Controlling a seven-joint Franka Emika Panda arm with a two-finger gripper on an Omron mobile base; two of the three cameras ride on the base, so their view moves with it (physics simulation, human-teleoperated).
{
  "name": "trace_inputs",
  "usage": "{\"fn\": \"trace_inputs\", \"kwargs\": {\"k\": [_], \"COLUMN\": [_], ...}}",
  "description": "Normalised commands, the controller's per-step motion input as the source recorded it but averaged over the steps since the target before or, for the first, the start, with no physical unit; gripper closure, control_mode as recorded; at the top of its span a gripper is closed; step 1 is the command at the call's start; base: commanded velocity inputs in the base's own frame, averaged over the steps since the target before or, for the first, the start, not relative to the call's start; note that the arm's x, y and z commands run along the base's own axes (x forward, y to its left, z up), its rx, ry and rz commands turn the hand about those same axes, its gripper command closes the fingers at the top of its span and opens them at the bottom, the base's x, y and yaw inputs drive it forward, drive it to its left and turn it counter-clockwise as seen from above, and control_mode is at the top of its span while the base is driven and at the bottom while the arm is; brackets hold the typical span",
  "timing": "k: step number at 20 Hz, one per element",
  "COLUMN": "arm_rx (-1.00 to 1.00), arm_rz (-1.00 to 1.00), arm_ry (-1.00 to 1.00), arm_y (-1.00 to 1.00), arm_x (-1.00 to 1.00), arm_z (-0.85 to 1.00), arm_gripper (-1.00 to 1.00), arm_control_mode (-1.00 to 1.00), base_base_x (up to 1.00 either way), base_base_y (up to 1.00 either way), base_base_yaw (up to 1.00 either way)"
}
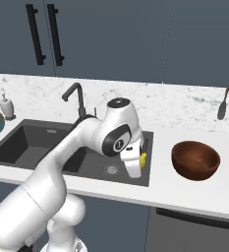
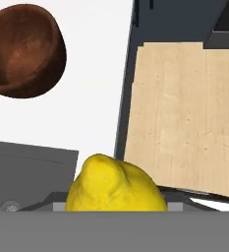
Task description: Pick the lemon from the sink and place it in the bowl. Then pick the bowl and place it in the microwave. Then close the microwave door and press the start button.
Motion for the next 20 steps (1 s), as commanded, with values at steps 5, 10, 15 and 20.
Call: {"fn": "trace_inputs", "kwargs": {"k": [5, 10, 15, 20], "arm_rx": [0.01, 0.03, 0.02, 0.04], "arm_rz": [-0.03, 0.00, 0.00, 0.00], "arm_ry": [-0.04, -0.03, -0.01, 0.00], "arm_y": [-0.71, -0.65, -0.47, -0.32], "arm_x": [0.14, 0.25, 0.52, 0.63], "arm_z": [0.29, 0.11, 0.00, -0.02], "arm_gripper": [1.00, 1.00, 1.00, 1.00], "arm_control_mode": [-1.00, -1.00, -1.00, -1.00], "base_base_x": [0.00, 0.00, 0.00, 0.00], "base_base_y": [0.00, 0.00, 0.00, 0.00], "base_base_yaw": [0.00, 0.00, 0.00, 0.00]}}
